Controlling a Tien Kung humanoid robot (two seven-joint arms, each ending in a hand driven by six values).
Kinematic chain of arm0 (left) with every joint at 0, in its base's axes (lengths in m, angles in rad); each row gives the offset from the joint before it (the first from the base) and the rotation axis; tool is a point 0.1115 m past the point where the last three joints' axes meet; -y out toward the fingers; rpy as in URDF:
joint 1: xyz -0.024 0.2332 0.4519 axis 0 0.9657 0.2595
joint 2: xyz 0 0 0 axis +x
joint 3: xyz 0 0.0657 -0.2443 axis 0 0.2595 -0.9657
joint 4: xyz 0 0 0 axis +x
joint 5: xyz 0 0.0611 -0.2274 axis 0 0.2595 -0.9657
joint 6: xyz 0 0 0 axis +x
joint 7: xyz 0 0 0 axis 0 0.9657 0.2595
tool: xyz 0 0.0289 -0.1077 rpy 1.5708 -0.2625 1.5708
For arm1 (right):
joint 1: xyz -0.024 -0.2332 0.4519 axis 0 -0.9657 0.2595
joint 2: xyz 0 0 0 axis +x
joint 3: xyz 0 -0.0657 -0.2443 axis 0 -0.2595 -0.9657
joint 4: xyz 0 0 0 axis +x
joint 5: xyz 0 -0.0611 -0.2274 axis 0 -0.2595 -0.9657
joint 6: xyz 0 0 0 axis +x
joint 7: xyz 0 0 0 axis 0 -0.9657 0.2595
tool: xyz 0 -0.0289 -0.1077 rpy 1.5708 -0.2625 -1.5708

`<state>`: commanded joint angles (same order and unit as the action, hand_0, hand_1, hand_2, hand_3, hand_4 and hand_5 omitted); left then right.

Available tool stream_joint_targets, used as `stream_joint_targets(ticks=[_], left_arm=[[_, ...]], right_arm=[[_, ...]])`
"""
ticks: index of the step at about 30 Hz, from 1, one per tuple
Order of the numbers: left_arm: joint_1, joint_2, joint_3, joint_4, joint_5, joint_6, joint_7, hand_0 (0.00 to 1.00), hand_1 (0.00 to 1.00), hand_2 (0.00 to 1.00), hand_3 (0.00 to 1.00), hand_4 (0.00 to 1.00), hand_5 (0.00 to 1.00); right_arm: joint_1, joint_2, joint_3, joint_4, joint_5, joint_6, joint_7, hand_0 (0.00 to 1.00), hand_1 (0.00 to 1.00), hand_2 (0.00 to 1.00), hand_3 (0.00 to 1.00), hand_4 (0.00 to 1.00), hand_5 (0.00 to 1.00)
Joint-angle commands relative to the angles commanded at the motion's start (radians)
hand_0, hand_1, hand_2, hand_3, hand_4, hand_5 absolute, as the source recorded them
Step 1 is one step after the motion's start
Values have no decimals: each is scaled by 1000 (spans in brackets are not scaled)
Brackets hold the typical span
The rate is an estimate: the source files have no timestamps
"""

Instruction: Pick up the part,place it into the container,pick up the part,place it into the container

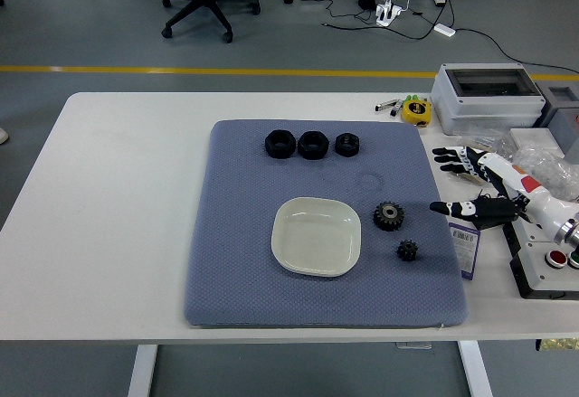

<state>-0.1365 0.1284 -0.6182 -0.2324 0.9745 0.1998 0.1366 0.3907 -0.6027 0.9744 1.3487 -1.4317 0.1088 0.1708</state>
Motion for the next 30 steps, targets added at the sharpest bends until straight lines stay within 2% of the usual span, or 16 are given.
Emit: stream_joint_targets(ticks=[4, 10, 11, 14, 16, 17, 22, 23, 30], left_arm=[[-1, 1, 2, 0, -2, 0, 0, 680, 653, 640, 554, 617, 577], [-2, 1, 3, 1, -8, 2, -1, 680, 651, 639, 554, 620, 579], [-2, 1, 2, 1, -7, 2, 0, 680, 651, 639, 554, 620, 580], [-2, 2, -1, 1, -6, 3, 0, 680, 651, 639, 554, 620, 580], [-3, 2, 0, 1, -7, 3, 0, 680, 651, 639, 554, 620, 580], [-3, 3, -1, 0, -6, 3, 1, 680, 651, 639, 553, 620, 584], [-3, 3, -3, 0, -3, 3, 2, 680, 651, 639, 553, 620, 584], [-2, 4, -3, 0, -4, 3, 2, 680, 648, 641, 553, 619, 581], [-2, 3, -5, 0, 1, 2, 4, 681, 650, 640, 553, 619, 582]], right_arm=[[21, -10, -30, 6, -117, 13, 7, 889, 838, 854, 869, 998, 323], [69, -26, -101, 27, -370, 32, 2, 879, 822, 838, 850, 998, 303], [77, -26, -111, 32, -408, 35, -3, 828, 774, 793, 800, 998, 285], [94, -23, -131, 38, -494, 44, -14, 828, 774, 793, 800, 998, 285], [106, -17, -144, 33, -516, 49, -22, 828, 774, 793, 800, 998, 285], [110, -15, -149, 30, -520, 51, -26, 781, 744, 765, 788, 998, 277], [131, 2, -177, 10, -526, 62, -45, 781, 744, 765, 788, 998, 277], [134, 4, -181, 8, -524, 64, -47, 745, 719, 746, 777, 998, 276], [155, 23, -216, -7, -523, 74, -53, 738, 714, 744, 779, 997, 279]])
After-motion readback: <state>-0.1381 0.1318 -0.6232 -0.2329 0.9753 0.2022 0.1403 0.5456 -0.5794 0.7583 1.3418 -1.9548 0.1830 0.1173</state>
